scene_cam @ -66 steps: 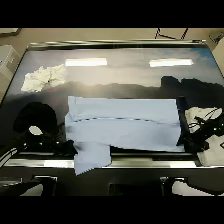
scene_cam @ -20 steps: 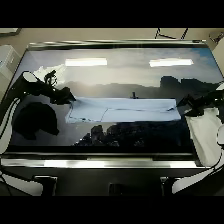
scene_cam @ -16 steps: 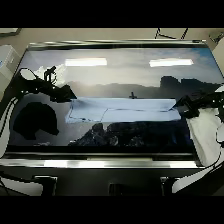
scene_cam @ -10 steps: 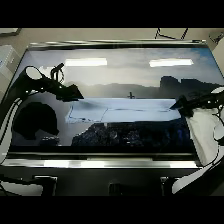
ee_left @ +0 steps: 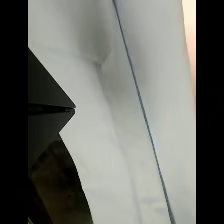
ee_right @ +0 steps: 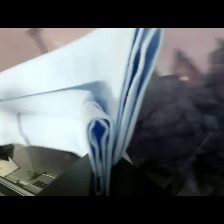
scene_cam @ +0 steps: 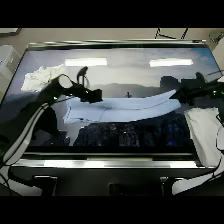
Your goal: Fold the clothes and pants, and hang the long-sleeved shirts on hangers.
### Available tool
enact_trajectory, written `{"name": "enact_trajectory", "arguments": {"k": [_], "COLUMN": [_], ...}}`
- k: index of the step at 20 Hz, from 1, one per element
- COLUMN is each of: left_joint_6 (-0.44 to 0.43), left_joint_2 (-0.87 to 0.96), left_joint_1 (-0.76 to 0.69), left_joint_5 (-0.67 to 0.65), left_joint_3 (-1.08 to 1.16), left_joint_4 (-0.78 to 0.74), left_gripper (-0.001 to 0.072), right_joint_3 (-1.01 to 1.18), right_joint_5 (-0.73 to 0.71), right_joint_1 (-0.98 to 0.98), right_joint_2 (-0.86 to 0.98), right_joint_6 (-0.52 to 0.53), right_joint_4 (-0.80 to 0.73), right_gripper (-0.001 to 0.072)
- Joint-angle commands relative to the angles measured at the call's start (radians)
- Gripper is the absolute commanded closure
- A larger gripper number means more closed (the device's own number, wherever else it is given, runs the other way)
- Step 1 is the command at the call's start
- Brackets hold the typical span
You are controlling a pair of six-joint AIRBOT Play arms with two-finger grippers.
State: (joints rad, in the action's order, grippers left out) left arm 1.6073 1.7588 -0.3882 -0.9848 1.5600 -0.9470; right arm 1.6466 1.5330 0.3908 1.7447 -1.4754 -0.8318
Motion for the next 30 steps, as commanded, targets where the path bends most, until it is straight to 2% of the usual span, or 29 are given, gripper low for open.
{"name": "enact_trajectory", "arguments": {"k": [1, 5, 10, 12, 13, 14, 16, 17, 21, 23, 25, 28, 29, 30], "left_joint_6": [0.07, 0.07, 0.069, 0.069, 0.041, -0.041, -0.201, -0.196, 0.074, 0.114, 0.114, 0.076, 0.068, 0.068], "left_joint_2": [0.117, 0.222, 0.298, 0.299, 0.298, 0.296, 0.272, 0.245, 0.032, -0.114, -0.253, -0.423, -0.466, -0.503], "left_joint_1": [-0.132, -0.253, -0.465, -0.525, -0.529, -0.514, -0.429, -0.361, -0.028, 0.14, 0.272, 0.386, 0.401, 0.405], "left_joint_5": [0.146, 0.348, 0.644, 0.719, 0.732, 0.713, 0.61, 0.542, 0.26, 0.113, -0.001, -0.101, -0.116, -0.126], "left_joint_3": [0.0, 0.0, 0.006, 0.012, 0.013, 0.012, 0.012, 0.01, 0.009, 0.009, 0.009, 0.009, 0.007, 0.007], "left_joint_4": [0.154, 0.444, 0.972, 1.026, 1.025, 1.023, 0.931, 0.797, 0.074, -0.178, -0.3, -0.359, -0.36, -0.361], "left_gripper": [0.0687, 0.0687, 0.0687, 0.0687, 0.0687, 0.0689, 0.0692, 0.0694, 0.0693, 0.0692, 0.0692, 0.069, 0.069, 0.069], "right_joint_3": [0.001, 0.001, 0.001, 0.0, -0.002, -0.002, -0.002, -0.002, -0.001, -0.001, -0.001, -0.001, -0.001, -0.001], "right_joint_5": [0.018, 0.066, 0.04, 0.027, 0.001, -0.022, -0.05, -0.06, -0.178, -0.259, -0.353, -0.474, -0.521, -0.562], "right_joint_1": [-0.077, -0.174, -0.276, -0.291, -0.29, -0.291, -0.291, -0.295, -0.427, -0.534, -0.64, -0.77, -0.81, -0.841], "right_joint_2": [-0.205, -0.399, -0.533, -0.532, -0.522, -0.506, -0.449, -0.414, -0.278, -0.191, -0.093, 0.065, 0.119, 0.163], "right_joint_6": [-0.004, -0.065, -0.141, -0.162, -0.163, -0.162, -0.156, -0.134, -0.077, -0.064, -0.061, -0.061, -0.062, -0.072], "right_joint_4": [0.021, 0.004, -0.011, -0.031, -0.03, -0.035, 0.01, 0.064, 0.2, 0.259, 0.308, 0.403, 0.435, 0.464], "right_gripper": [0.0664, 0.0663, 0.0662, 0.0662, 0.0662, 0.0662, 0.0663, 0.0663, 0.0663, 0.0662, 0.0662, 0.0661, 0.0627, 0.0408]}}
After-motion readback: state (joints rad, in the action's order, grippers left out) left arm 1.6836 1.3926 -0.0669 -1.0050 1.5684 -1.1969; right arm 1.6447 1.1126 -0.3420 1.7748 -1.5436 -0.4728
